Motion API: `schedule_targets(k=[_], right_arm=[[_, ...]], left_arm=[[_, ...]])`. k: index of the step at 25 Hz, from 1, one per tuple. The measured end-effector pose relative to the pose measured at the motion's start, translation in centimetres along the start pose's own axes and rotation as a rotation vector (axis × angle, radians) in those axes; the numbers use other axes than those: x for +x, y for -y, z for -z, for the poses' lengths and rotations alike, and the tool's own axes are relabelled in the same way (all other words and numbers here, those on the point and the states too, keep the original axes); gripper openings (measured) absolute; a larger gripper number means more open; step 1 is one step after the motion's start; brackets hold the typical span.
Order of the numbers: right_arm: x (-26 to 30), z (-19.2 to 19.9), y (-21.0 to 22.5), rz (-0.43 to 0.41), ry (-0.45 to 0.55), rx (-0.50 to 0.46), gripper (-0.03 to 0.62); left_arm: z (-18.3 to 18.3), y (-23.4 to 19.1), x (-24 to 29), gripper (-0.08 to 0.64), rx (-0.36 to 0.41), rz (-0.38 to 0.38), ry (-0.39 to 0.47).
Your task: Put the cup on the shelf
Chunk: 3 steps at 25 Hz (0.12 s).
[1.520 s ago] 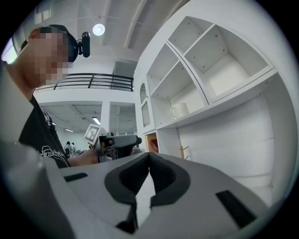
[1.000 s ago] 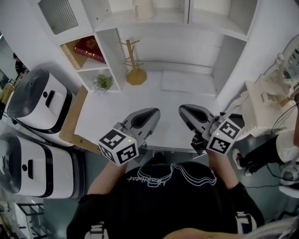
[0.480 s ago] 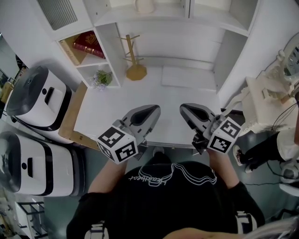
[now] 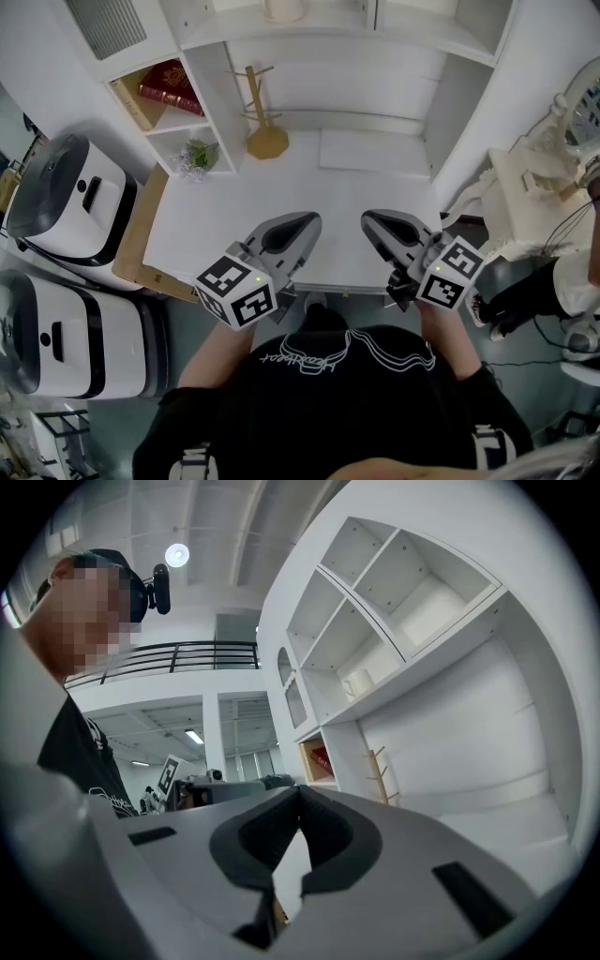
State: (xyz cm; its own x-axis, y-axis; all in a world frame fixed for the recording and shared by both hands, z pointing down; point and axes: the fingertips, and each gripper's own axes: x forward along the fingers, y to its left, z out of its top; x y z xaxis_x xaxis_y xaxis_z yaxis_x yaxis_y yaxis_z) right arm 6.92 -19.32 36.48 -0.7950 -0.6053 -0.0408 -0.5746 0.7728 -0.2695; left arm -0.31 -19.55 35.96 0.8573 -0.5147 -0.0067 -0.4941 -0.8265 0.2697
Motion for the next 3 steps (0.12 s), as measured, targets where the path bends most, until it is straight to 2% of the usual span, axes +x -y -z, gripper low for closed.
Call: schedule_targets(k=[3], right_arm=[[-0.03, 0.24, -0.04, -0.003, -0.003, 0.000, 0.005]], left_arm=[[0.19, 0.03, 0.13, 0.005, -0.002, 0.005, -0.002]])
